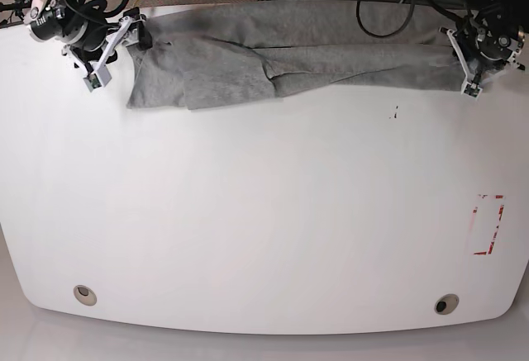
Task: Fold the T-shirt properly
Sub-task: 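Pull the folded strip taut and flatten it with both grippers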
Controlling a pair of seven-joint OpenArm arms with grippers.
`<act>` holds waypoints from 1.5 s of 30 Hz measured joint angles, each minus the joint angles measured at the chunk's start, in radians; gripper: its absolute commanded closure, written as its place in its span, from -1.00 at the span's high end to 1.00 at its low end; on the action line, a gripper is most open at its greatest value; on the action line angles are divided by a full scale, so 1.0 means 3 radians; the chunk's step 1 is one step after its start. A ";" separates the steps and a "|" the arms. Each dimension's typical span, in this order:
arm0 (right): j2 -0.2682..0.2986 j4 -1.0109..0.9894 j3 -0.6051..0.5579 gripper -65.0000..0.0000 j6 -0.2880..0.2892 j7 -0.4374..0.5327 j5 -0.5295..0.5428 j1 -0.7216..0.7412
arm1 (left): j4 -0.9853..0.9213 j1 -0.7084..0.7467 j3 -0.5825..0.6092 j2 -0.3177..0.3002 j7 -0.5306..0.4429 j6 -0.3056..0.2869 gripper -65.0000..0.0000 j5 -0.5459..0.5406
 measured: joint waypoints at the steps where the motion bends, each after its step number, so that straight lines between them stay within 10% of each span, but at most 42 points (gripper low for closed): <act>1: -0.0024 0.0017 0.0062 0.62 0.0001 0.0001 0.0052 -0.0003 | 0.0000 -0.0005 -0.0008 -0.0009 0.0000 0.0004 0.29 -0.0001; 22: -0.0446 0.0121 -0.0209 -0.57 -0.0009 0.0008 -0.0009 0.0404 | 0.0497 -0.0170 -0.0179 0.0036 0.0000 -0.0006 0.30 -0.0188; 45: 0.0178 -0.1462 -0.0421 -0.61 0.0034 0.0870 0.0195 0.0671 | -0.0510 -0.0516 -0.0117 0.0036 -0.0378 0.0008 0.29 -0.0235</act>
